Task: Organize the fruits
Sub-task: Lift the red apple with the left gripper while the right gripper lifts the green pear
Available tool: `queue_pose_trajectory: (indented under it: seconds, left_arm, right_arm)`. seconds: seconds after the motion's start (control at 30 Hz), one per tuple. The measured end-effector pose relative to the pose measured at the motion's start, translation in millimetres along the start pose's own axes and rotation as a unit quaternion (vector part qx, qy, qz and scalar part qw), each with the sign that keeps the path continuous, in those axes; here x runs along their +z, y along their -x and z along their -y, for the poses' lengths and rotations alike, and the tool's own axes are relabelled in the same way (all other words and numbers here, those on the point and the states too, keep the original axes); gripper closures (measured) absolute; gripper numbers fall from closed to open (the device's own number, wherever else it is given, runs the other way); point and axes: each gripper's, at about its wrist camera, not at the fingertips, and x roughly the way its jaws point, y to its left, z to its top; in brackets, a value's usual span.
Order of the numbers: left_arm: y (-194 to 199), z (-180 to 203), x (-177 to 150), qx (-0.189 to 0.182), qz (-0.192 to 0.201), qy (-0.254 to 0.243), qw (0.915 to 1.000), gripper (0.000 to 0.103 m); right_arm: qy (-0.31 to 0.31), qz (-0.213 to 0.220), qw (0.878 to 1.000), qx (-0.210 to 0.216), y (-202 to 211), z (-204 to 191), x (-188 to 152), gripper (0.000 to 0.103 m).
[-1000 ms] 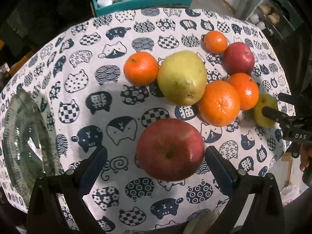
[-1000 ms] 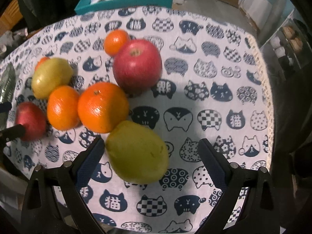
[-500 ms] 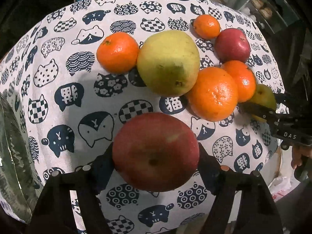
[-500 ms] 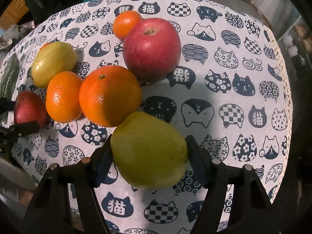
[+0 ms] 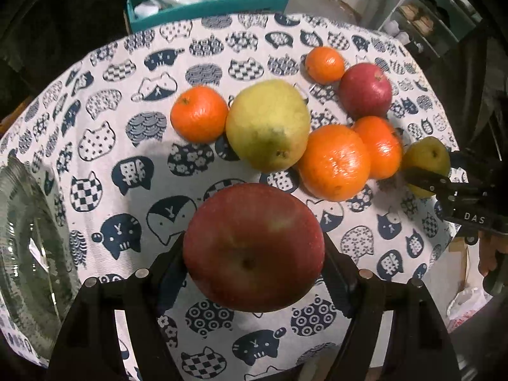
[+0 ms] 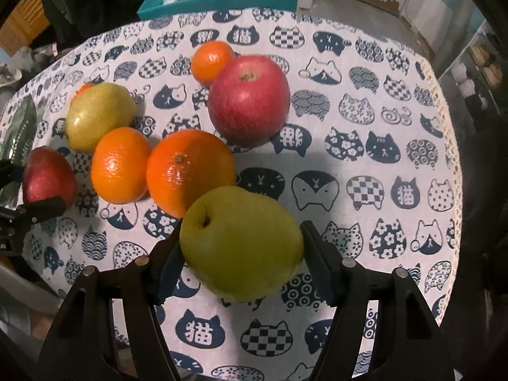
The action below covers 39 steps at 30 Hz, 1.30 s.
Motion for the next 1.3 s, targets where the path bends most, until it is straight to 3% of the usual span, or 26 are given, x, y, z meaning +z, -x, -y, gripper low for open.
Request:
queue_pose_trajectory:
  seconds: [0.5,0.93,1.3]
  left_arm:
    - [51,-3,-5,0.029,0.055,0.004,0.998,0.025]
    - [102,-30,-16,0.037,0.105,0.025,0.9934,0.025]
    - [133,-75,-28,0.045,0.131,0.066,0.9881,0.025]
  right_arm:
    - [0.006,0.082,0.996,0.018,57,-26,22,0.035]
    - [0.03,0.135,0.989,0.061,100,-85,49,0.035]
    - [0.061,0.153,0.982,0.092,121,-148,77,0.035]
